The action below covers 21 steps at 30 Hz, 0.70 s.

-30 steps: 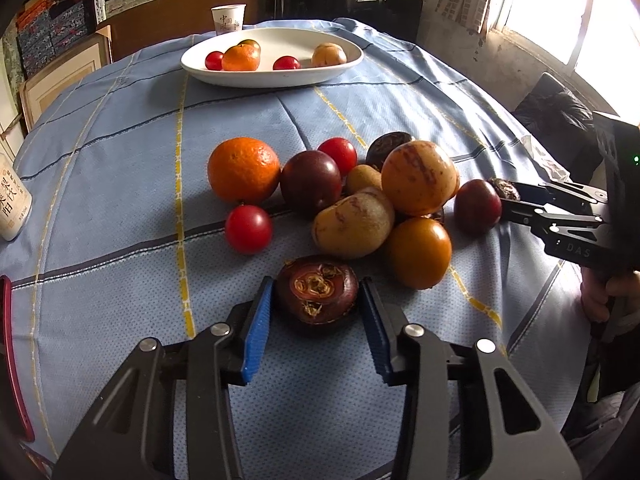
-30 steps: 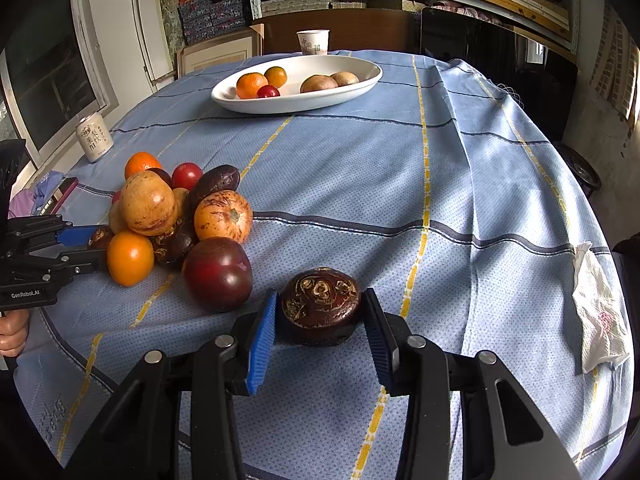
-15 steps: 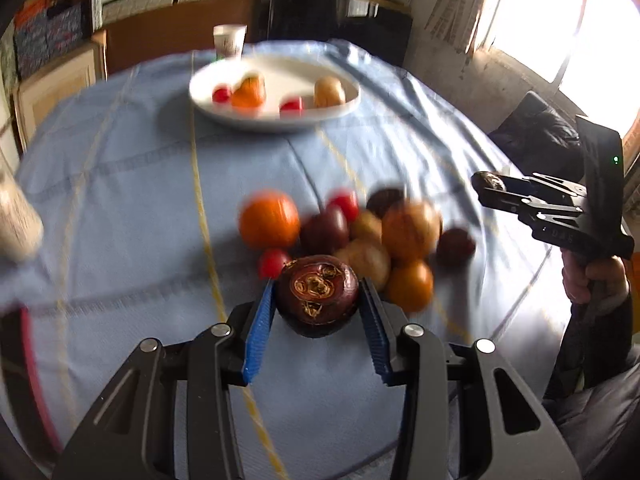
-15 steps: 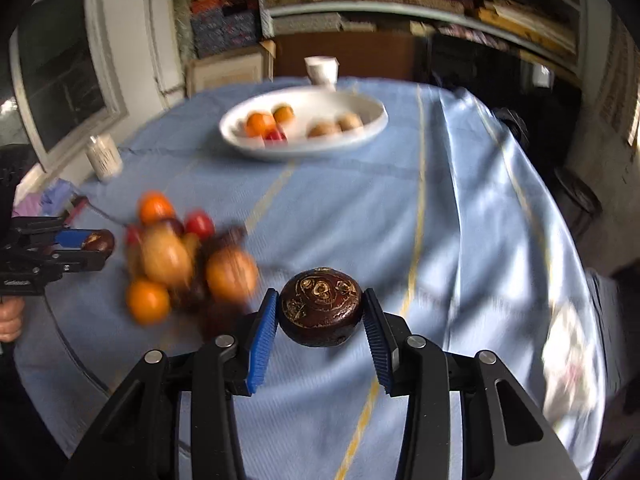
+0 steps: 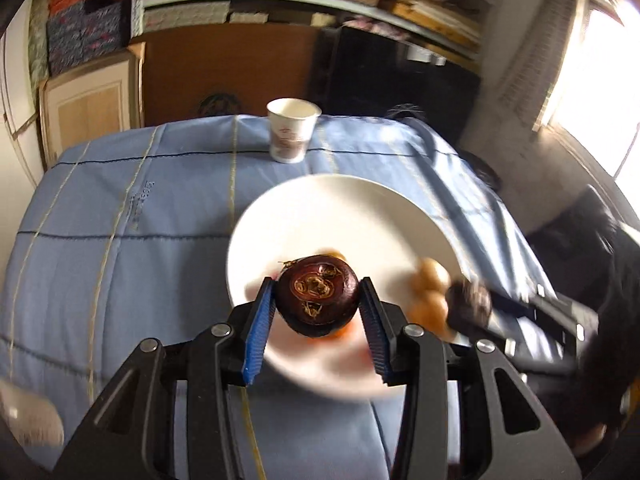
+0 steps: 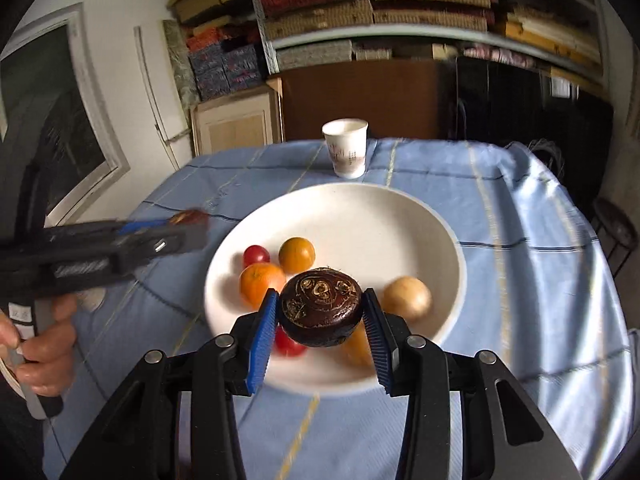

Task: Organize fruits
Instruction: 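Carry both dark fruits to the white plate and open both tools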

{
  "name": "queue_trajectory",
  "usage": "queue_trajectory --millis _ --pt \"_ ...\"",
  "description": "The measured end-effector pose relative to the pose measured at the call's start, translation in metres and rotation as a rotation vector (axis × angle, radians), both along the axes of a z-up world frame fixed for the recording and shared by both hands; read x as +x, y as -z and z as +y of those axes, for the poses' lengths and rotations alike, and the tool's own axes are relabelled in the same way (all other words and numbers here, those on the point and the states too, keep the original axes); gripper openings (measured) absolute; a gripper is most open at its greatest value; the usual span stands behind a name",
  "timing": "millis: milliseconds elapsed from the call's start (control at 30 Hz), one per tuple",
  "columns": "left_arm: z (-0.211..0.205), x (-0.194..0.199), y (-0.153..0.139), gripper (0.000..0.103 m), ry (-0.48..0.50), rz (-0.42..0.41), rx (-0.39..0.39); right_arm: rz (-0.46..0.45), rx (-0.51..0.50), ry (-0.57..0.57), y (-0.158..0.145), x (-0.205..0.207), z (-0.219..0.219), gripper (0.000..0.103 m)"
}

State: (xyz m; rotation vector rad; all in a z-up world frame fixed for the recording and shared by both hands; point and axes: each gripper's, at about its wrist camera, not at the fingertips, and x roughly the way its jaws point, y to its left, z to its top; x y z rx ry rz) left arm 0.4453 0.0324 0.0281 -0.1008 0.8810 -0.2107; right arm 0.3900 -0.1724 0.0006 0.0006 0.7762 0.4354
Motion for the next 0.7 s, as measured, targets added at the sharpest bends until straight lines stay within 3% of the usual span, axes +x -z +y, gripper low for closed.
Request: queue_trajectory --millis 200,400,533,700 --pt "0.001 0.060 0.037 0.042 -0.044 0.097 0.009 0.101 -0.008 0.023 0.033 0.039 0.020 0.043" --pt "-0.001 0.077 0.063 0.042 -0.054 0.155 0.028 0.137 -0.016 0.023 0.046 0.048 0.026 0.043" --pt "0.000 0.072 0.061 0.061 -0.069 0.138 0.028 0.138 -0.007 0.029 0.045 0.047 0.025 0.043" --pt "0.006 0.041 0.034 0.068 -0.078 0.077 0.037 0.100 0.003 0.038 0.027 0.031 0.014 0.043"
